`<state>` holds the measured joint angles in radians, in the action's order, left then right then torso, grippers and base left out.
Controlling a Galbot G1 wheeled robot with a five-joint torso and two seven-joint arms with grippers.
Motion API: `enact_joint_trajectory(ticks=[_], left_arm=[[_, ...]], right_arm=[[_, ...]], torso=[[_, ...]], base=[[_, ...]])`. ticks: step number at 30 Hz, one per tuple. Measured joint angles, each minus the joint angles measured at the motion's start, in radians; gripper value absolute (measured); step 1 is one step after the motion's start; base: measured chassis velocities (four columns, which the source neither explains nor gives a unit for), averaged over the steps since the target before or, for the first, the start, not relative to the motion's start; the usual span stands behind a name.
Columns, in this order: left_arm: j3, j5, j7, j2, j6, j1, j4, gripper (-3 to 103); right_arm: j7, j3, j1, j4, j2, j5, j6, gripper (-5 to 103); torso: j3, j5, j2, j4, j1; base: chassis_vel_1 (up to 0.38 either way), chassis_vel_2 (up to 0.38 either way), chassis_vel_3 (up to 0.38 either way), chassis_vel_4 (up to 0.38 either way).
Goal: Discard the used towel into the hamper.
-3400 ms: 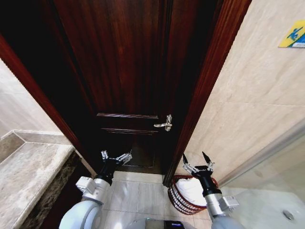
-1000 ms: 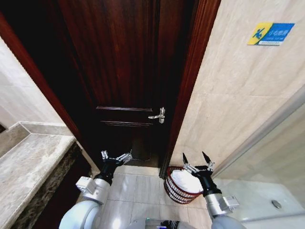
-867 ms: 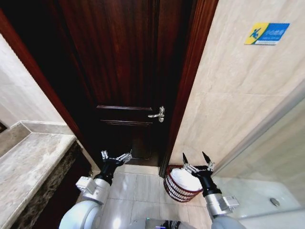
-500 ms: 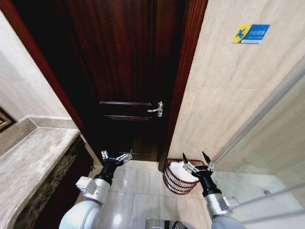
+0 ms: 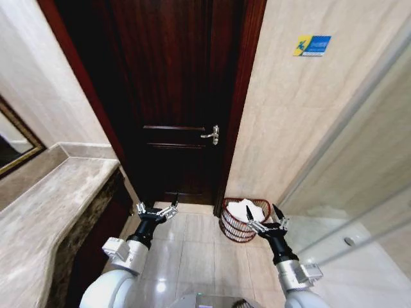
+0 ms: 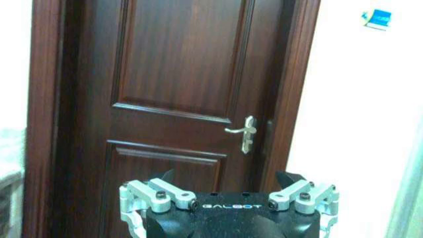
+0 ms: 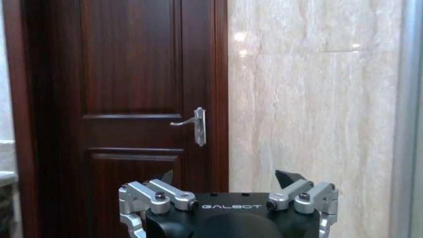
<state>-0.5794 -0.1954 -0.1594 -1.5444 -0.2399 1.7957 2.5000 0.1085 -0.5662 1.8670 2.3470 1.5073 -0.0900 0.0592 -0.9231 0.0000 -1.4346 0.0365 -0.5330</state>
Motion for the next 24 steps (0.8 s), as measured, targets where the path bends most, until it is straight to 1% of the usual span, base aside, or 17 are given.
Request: enact_joint_trajectory(ticks=[5,8,18,24], left_arm=[[0.000,0.000,0.000,0.000,0.000,0.000,0.000,100],[0.000,0.000,0.000,0.000,0.000,0.000,0.000,100],[0.000,0.000,0.000,0.000,0.000,0.000,0.000,100],[0.000,0.000,0.000,0.000,0.000,0.000,0.000,100]], right_arm=[[0.000,0.000,0.000,0.000,0.000,0.000,0.000,100],[0.000,0.000,0.000,0.000,0.000,0.000,0.000,100],[0.000,0.000,0.000,0.000,0.000,0.000,0.000,100],[0.000,0.000,0.000,0.000,0.000,0.000,0.000,100]], torso=[[0.000,0.0002,0.000,-0.0001,0.000],[0.000,-0.0001,-0.001,-0.0001,0.000],[-0.001,-0.0001,0.001,0.0001,-0.002],[0.000,0.0000,0.000,0.0000,0.000]], base=[[0.242,-0.229,-0.230,0.223],[0.053,-0.068,-0.095,0.124],[-0.035,0.013,0.040,-0.018],[-0.080,-0.139,0.072,0.137]])
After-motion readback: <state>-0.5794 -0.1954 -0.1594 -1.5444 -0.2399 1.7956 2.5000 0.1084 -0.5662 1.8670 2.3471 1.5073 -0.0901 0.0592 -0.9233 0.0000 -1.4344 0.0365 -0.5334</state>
